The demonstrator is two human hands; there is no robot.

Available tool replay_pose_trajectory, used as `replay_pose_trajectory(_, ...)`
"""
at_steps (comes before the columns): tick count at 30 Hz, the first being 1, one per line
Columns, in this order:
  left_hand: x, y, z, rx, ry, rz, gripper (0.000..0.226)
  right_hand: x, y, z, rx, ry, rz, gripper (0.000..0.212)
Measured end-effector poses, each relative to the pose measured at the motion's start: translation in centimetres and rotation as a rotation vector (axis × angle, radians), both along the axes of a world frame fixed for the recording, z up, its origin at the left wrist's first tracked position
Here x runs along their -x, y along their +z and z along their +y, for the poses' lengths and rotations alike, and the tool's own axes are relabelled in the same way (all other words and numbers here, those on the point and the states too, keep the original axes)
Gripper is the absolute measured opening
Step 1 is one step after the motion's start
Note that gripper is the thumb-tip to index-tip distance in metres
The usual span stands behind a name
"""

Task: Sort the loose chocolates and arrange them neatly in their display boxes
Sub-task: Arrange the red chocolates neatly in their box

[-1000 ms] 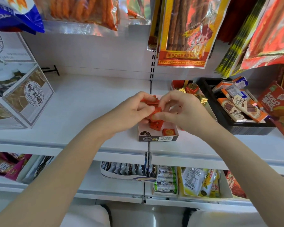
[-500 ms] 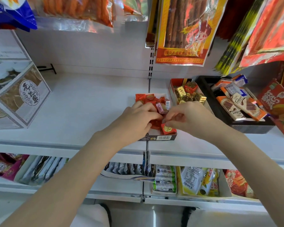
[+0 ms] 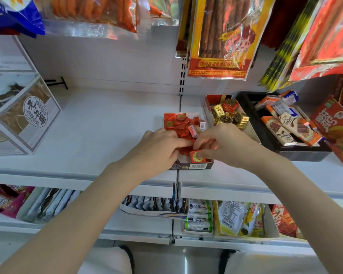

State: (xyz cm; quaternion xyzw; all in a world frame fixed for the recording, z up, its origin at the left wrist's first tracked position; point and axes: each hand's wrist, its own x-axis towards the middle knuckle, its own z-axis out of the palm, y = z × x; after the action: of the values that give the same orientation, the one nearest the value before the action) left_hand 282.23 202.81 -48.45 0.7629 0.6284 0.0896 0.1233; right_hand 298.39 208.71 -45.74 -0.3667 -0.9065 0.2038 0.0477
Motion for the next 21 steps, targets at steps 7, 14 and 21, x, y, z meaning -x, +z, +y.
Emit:
replay_pose_trajectory(7,-0.1,-0.4,0.5,0.09,-0.058,0.104,0.066,0.0,0.8,-0.1,-0.108,0.001,-0.19,0.023)
replay_pose_trajectory(14,-0.2,0.4,0.2,0.033,-0.038,0.085,0.035,-0.4,0.5,0.0,-0.123,-0.019,-0.178,0.019)
replay_pose_trajectory(21,0.1,0.4,0.0,-0.075,0.098,0.002,0.016,0.7,-0.6,0.7,-0.225,0.043,0.039,0.029)
